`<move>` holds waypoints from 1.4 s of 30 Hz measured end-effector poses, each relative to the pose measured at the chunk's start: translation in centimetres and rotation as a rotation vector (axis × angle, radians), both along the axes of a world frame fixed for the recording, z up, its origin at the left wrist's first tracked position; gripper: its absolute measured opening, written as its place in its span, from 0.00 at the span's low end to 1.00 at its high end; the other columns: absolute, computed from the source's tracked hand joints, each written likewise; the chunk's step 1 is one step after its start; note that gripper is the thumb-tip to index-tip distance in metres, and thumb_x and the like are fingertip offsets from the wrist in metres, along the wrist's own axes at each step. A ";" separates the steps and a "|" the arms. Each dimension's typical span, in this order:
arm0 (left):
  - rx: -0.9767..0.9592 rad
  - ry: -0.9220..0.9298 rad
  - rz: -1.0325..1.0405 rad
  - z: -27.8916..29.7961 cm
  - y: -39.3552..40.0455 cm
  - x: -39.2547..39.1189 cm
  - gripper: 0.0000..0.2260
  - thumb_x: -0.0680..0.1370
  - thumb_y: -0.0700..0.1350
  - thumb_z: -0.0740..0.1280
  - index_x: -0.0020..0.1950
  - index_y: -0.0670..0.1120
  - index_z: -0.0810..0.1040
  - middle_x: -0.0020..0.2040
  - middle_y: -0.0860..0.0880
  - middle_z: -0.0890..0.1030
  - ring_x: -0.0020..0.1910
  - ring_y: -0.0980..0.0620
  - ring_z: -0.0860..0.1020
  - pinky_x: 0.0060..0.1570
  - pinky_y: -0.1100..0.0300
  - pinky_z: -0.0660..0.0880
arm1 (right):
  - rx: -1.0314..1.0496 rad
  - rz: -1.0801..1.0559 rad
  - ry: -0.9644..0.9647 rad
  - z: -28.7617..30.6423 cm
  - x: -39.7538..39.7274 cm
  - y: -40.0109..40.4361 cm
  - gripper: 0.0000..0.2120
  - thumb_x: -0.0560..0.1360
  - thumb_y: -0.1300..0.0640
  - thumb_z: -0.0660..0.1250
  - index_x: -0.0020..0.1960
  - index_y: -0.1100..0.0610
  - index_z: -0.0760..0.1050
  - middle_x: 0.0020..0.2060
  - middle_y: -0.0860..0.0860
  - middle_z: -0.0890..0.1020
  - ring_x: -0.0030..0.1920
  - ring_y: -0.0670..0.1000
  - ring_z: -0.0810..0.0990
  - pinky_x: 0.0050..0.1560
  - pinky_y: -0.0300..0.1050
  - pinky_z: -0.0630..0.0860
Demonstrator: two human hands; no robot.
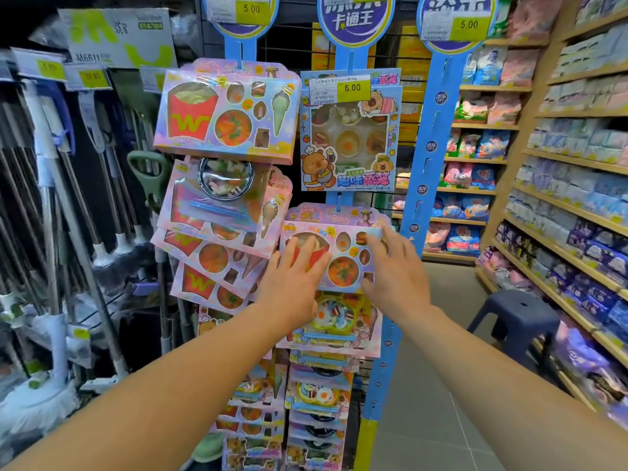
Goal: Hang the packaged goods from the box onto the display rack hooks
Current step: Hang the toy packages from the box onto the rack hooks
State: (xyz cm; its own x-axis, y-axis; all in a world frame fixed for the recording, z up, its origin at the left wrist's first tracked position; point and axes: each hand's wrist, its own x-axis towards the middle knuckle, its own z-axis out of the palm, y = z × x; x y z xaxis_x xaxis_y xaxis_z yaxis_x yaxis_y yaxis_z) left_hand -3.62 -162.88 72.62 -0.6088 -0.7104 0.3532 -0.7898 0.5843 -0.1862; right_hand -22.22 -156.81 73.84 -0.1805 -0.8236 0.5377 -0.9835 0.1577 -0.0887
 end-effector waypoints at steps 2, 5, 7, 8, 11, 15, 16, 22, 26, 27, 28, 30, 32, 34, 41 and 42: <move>0.018 -0.023 0.014 -0.2 0.3 0.2 0.38 0.77 0.54 0.64 0.79 0.54 0.44 0.80 0.47 0.40 0.78 0.39 0.41 0.75 0.41 0.49 | 0.060 -0.001 0.050 -0.6 0.3 0.4 0.35 0.77 0.47 0.67 0.78 0.49 0.54 0.78 0.52 0.54 0.77 0.57 0.52 0.75 0.51 0.57; 0.064 -0.021 0.028 -0.5 0.9 0.6 0.36 0.78 0.54 0.62 0.80 0.51 0.45 0.80 0.46 0.39 0.78 0.41 0.40 0.76 0.43 0.50 | 0.115 0.009 0.048 -1.2 0.6 1.1 0.35 0.77 0.47 0.65 0.78 0.49 0.52 0.78 0.50 0.52 0.77 0.58 0.51 0.76 0.52 0.55; 0.092 -0.007 0.020 -0.6 1.4 0.8 0.36 0.78 0.54 0.62 0.80 0.51 0.46 0.80 0.46 0.40 0.79 0.41 0.42 0.76 0.45 0.52 | 0.143 0.014 0.044 -1.5 1.0 1.6 0.36 0.76 0.47 0.66 0.79 0.49 0.52 0.78 0.51 0.52 0.78 0.58 0.51 0.76 0.52 0.55; 0.105 0.005 0.016 -0.6 1.6 1.0 0.36 0.78 0.54 0.62 0.80 0.50 0.46 0.80 0.46 0.41 0.79 0.41 0.43 0.76 0.45 0.52 | 0.154 0.019 0.036 -1.5 1.3 1.9 0.37 0.76 0.47 0.66 0.79 0.50 0.52 0.78 0.51 0.52 0.78 0.58 0.51 0.76 0.53 0.55; 0.144 0.053 -0.008 -0.7 2.2 1.8 0.33 0.79 0.54 0.61 0.80 0.49 0.49 0.80 0.45 0.46 0.79 0.42 0.46 0.76 0.47 0.53 | 0.184 0.044 0.008 -1.6 1.9 2.8 0.36 0.76 0.46 0.66 0.79 0.50 0.53 0.78 0.51 0.56 0.77 0.58 0.53 0.76 0.53 0.56; 0.215 0.220 -0.053 -1.5 3.3 3.6 0.30 0.79 0.55 0.62 0.78 0.48 0.59 0.77 0.47 0.63 0.75 0.46 0.60 0.73 0.51 0.61 | 0.225 0.075 -0.016 -2.5 3.4 4.2 0.34 0.77 0.46 0.65 0.77 0.54 0.57 0.75 0.51 0.62 0.75 0.56 0.57 0.75 0.51 0.59; 0.254 0.266 -0.053 -1.8 3.5 4.2 0.29 0.79 0.55 0.62 0.78 0.47 0.61 0.75 0.48 0.66 0.73 0.47 0.64 0.72 0.52 0.63 | 0.240 0.079 -0.025 -2.9 3.9 4.6 0.33 0.77 0.47 0.64 0.77 0.54 0.57 0.74 0.51 0.62 0.74 0.55 0.58 0.74 0.50 0.60; 0.491 0.437 0.037 -5.0 4.5 8.0 0.26 0.79 0.55 0.64 0.75 0.48 0.67 0.72 0.49 0.71 0.68 0.47 0.72 0.64 0.51 0.71 | 0.358 0.083 -0.118 -5.7 7.8 5.8 0.33 0.78 0.48 0.64 0.78 0.55 0.57 0.74 0.51 0.63 0.74 0.55 0.59 0.74 0.50 0.60; 0.585 0.488 0.036 -7.0 4.7 11.0 0.23 0.79 0.54 0.64 0.73 0.48 0.70 0.69 0.47 0.75 0.53 0.48 0.79 0.58 0.55 0.73 | 0.439 0.075 -0.138 -7.7 11.7 5.9 0.32 0.78 0.47 0.63 0.78 0.56 0.57 0.74 0.52 0.63 0.75 0.56 0.59 0.74 0.49 0.59; 0.613 0.505 0.035 -7.5 4.9 11.7 0.23 0.79 0.53 0.64 0.73 0.48 0.70 0.68 0.47 0.76 0.48 0.49 0.79 0.54 0.56 0.74 | 0.449 0.071 -0.149 -8.4 12.6 6.0 0.32 0.78 0.47 0.64 0.77 0.56 0.58 0.74 0.52 0.63 0.74 0.56 0.59 0.74 0.49 0.60; 0.645 0.519 0.035 -8.2 4.9 12.6 0.22 0.79 0.53 0.64 0.73 0.48 0.71 0.67 0.47 0.77 0.47 0.49 0.79 0.53 0.57 0.74 | 0.461 0.069 -0.152 -9.2 13.7 6.0 0.31 0.79 0.46 0.63 0.77 0.57 0.59 0.73 0.52 0.64 0.74 0.56 0.60 0.74 0.49 0.60; 0.708 0.513 0.042 -10.0 4.8 14.9 0.23 0.79 0.53 0.65 0.72 0.47 0.71 0.65 0.47 0.79 0.52 0.49 0.80 0.54 0.58 0.73 | 0.499 0.052 -0.171 -11.2 16.4 6.0 0.31 0.79 0.45 0.63 0.76 0.57 0.59 0.73 0.53 0.65 0.73 0.56 0.61 0.73 0.49 0.62; 0.763 0.494 0.049 -12.3 4.5 16.8 0.23 0.79 0.53 0.65 0.73 0.47 0.71 0.64 0.47 0.79 0.56 0.48 0.80 0.56 0.57 0.73 | 0.539 0.039 -0.192 -13.2 18.6 6.0 0.31 0.79 0.46 0.63 0.76 0.57 0.59 0.72 0.54 0.66 0.73 0.57 0.63 0.73 0.50 0.62; 0.805 0.480 0.061 -14.4 4.5 18.4 0.23 0.79 0.53 0.65 0.72 0.47 0.71 0.65 0.47 0.79 0.59 0.48 0.79 0.58 0.55 0.74 | 0.570 0.031 -0.197 -15.2 20.2 6.3 0.31 0.78 0.46 0.64 0.76 0.58 0.60 0.71 0.54 0.67 0.72 0.57 0.64 0.72 0.51 0.62; 0.984 0.416 0.154 -23.7 5.1 22.9 0.23 0.74 0.55 0.67 0.67 0.48 0.78 0.61 0.46 0.81 0.59 0.46 0.79 0.56 0.56 0.74 | 0.734 -0.020 -0.340 -24.8 25.0 7.4 0.31 0.74 0.47 0.66 0.72 0.60 0.66 0.65 0.58 0.72 0.66 0.61 0.70 0.66 0.54 0.69; 1.019 0.425 0.179 -25.3 5.4 23.4 0.24 0.72 0.56 0.66 0.65 0.48 0.79 0.59 0.46 0.82 0.58 0.46 0.79 0.55 0.56 0.74 | 0.781 -0.027 -0.345 -26.3 25.5 7.6 0.31 0.74 0.46 0.67 0.71 0.60 0.65 0.65 0.57 0.71 0.66 0.61 0.70 0.66 0.54 0.69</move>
State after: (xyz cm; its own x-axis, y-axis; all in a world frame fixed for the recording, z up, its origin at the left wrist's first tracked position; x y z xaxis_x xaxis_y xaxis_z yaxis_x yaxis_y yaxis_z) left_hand 19.77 -157.50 47.33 -0.4367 -0.8520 -0.2887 -0.7635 0.1813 0.6199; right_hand 3.27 -149.22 47.50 -0.2547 -0.9283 -0.2711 -0.9164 0.3212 -0.2389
